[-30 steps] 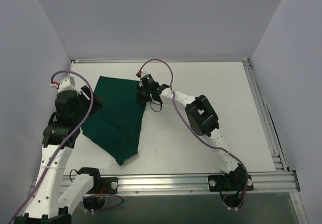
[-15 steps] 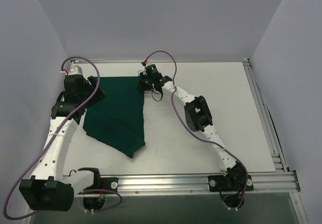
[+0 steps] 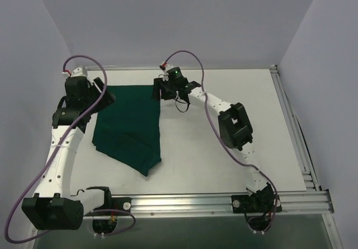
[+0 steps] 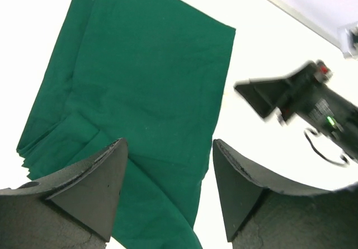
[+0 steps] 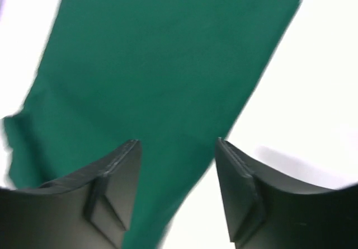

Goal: Open and lay out the surgical kit
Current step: Open the surgical kit at the center of the board.

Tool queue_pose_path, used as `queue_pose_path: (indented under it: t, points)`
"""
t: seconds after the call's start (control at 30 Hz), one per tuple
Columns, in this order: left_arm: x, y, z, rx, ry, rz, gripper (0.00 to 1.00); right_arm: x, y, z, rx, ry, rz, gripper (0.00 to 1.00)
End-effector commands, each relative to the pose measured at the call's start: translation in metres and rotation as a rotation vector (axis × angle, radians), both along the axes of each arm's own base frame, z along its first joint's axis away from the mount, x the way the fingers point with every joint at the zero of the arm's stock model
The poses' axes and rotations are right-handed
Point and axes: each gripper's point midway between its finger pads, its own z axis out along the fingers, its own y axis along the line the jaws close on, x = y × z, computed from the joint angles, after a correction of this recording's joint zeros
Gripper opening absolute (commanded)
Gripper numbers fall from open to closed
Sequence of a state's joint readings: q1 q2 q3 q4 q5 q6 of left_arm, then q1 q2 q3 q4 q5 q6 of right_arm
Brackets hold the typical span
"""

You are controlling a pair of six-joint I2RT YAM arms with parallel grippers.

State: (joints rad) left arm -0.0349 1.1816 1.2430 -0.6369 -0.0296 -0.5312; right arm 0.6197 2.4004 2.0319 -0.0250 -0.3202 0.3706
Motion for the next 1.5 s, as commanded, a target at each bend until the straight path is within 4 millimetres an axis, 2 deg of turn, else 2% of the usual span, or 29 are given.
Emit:
queue_pose_path:
  t: [0.0,0.03,0.07,0.1,0.13,0.17,0.2,0.27,0.33,0.37,0.4,0.47,0.5,0.53,0.63,0.67,0.7,0.73,0.77,0.8,0.87,1.0,1.07,1.17,1.33,1.37,1.47]
  points:
    - [-0.024,0.006,0.028,0.010,-0.047,0.021,0.72,-0.055,0.005,0.105,0.108,-0.110,0.056,0.57]
    - [-0.028,0.007,0.027,0.009,-0.042,0.027,0.72,-0.070,0.003,0.104,0.105,-0.101,0.057,0.59]
    - [-0.031,0.007,0.027,0.006,-0.042,0.028,0.72,-0.100,0.003,0.080,0.068,-0.053,0.083,0.61]
    - [-0.037,0.008,0.028,0.006,-0.039,0.033,0.72,-0.118,0.002,0.099,0.079,-0.073,0.095,0.63]
    - [-0.040,0.008,0.027,0.003,-0.035,0.035,0.72,-0.133,0.002,0.099,0.069,-0.069,0.108,0.63]
    - [-0.041,0.008,0.025,0.002,-0.030,0.036,0.73,-0.166,0.009,0.083,0.042,-0.042,0.154,0.69]
    - [-0.043,0.008,0.024,0.008,-0.022,0.034,0.73,-0.181,0.013,0.100,0.074,-0.064,0.187,0.71]
    - [-0.044,0.012,0.021,0.024,-0.007,0.043,0.73,-0.217,0.026,0.100,0.088,-0.033,0.261,0.72]
    - [-0.042,0.014,0.018,0.036,0.015,0.047,0.73,-0.240,0.028,0.102,0.095,-0.007,0.294,0.72]
    - [-0.039,0.014,0.024,0.042,0.004,0.043,0.73,-0.249,0.029,0.101,0.102,0.010,0.291,0.72]
    - [-0.034,0.013,0.022,0.041,0.016,0.040,0.73,-0.266,0.029,0.098,0.097,0.018,0.307,0.72]
    - [-0.026,0.009,0.033,0.036,-0.008,0.008,0.73,-0.280,0.028,0.092,0.088,0.027,0.287,0.75]
    - [-0.018,0.006,0.032,0.031,0.003,-0.013,0.73,-0.294,0.032,0.102,0.119,0.012,0.300,0.78]
    - [-0.013,-0.004,0.033,0.006,0.001,-0.067,0.73,-0.303,0.026,0.087,0.107,0.032,0.291,0.80]
    - [0.004,-0.012,0.032,-0.029,0.016,-0.098,0.73,-0.309,0.022,0.097,0.175,0.014,0.178,0.82]
    - [0.006,-0.013,0.032,-0.041,0.020,-0.095,0.73,-0.314,0.013,0.078,0.168,0.035,0.153,0.83]
    - [0.008,-0.013,0.032,-0.045,0.013,-0.092,0.73,-0.312,0.016,0.092,0.256,0.036,0.094,0.83]
    - [0.008,-0.014,0.032,-0.058,0.006,-0.084,0.73,-0.324,0.017,0.088,0.275,0.045,0.084,0.83]
    - [0.009,-0.011,0.031,-0.055,0.000,-0.070,0.73,-0.329,0.010,0.070,0.261,0.053,0.051,0.83]
    - [0.007,-0.011,0.031,-0.053,-0.014,-0.066,0.73,-0.328,0.011,0.072,0.293,0.047,0.003,0.83]
    - [0.005,-0.009,0.028,-0.047,-0.016,-0.059,0.73,-0.341,0.015,0.062,0.281,0.056,0.006,0.83]
    - [0.002,-0.010,0.024,-0.054,-0.002,-0.061,0.73,-0.347,0.023,0.041,0.268,0.093,-0.043,0.82]
    - [0.001,-0.011,0.021,-0.061,0.003,-0.060,0.73,-0.347,0.024,0.039,0.283,0.098,-0.085,0.82]
    - [-0.002,-0.010,0.023,-0.052,0.000,-0.061,0.73,-0.345,0.021,0.037,0.290,0.111,-0.136,0.74]
    - [-0.006,-0.007,0.028,-0.036,-0.013,-0.055,0.74,-0.347,0.020,0.025,0.246,0.134,-0.151,0.74]
    - [-0.006,-0.007,0.028,-0.034,-0.013,-0.057,0.74,-0.350,0.016,0.017,0.214,0.148,-0.157,0.74]
    - [-0.007,-0.006,0.026,-0.026,-0.006,-0.056,0.74,-0.365,0.011,0.008,0.198,0.185,-0.146,0.74]
